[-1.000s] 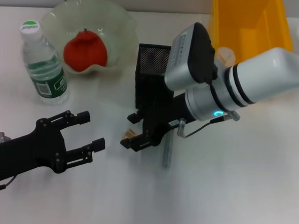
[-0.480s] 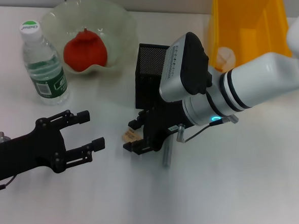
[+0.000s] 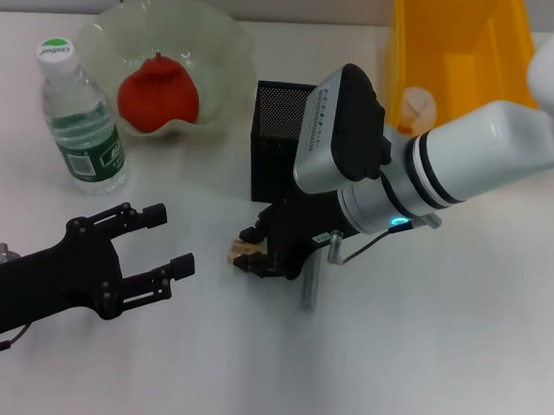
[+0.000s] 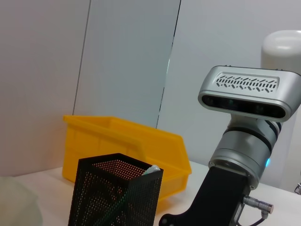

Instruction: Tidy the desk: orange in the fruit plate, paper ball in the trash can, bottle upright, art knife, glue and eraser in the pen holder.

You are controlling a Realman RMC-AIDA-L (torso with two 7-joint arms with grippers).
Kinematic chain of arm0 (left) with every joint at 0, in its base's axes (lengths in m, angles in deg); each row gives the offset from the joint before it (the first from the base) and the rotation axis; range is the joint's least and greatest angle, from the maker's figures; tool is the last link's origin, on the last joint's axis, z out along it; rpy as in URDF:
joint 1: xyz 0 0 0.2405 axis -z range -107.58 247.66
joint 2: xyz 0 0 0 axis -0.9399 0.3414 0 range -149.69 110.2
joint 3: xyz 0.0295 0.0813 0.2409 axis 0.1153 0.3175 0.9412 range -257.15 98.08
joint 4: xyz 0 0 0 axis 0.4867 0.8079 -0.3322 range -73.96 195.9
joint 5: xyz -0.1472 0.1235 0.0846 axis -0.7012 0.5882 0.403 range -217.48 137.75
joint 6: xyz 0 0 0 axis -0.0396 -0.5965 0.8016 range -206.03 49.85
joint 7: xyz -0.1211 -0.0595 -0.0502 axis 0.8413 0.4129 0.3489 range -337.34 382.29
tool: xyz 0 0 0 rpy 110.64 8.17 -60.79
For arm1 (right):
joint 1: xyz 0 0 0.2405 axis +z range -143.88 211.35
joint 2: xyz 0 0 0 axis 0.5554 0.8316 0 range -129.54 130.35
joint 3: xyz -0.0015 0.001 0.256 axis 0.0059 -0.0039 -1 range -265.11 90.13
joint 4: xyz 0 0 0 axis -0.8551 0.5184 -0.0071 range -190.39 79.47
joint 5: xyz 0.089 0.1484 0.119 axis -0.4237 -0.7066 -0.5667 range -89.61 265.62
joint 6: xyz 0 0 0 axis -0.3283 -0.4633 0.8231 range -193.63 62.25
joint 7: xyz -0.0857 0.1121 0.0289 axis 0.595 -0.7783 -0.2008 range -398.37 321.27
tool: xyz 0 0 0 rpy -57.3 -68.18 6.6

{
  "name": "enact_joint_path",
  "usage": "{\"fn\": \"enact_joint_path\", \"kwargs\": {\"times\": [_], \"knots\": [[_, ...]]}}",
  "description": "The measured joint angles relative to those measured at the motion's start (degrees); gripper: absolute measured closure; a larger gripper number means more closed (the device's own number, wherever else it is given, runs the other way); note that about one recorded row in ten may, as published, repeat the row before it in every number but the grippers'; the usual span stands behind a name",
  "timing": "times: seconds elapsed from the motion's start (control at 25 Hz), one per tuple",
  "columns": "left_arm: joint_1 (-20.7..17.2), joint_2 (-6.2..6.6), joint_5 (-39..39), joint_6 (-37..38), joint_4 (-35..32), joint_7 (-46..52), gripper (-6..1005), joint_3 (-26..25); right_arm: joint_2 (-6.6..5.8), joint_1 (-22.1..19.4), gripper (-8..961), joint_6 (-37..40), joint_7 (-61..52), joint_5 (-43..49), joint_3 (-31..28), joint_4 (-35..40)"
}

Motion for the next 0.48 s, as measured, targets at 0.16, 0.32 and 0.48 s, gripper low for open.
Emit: {"fn": "enact_joint_path", "kwargs": {"times": [0.16, 0.32, 0.48], "knots": [[0.0, 0.0, 0.0, 0.0, 0.0, 0.0, 229, 0.0, 0.0, -0.2, 615, -0.1, 0.0, 0.0, 0.0, 0.4], [0.0, -0.01, 0.0, 0.0, 0.0, 0.0, 229, 0.0, 0.0, -0.2, 651, -0.6, 0.1, 0.0, 0.0, 0.5], [0.0, -0.01, -0.1, 0.0, 0.0, 0.0, 229, 0.0, 0.0, -0.4, 697, -0.4, 0.1, 0.0, -0.4, 0.7]]}}
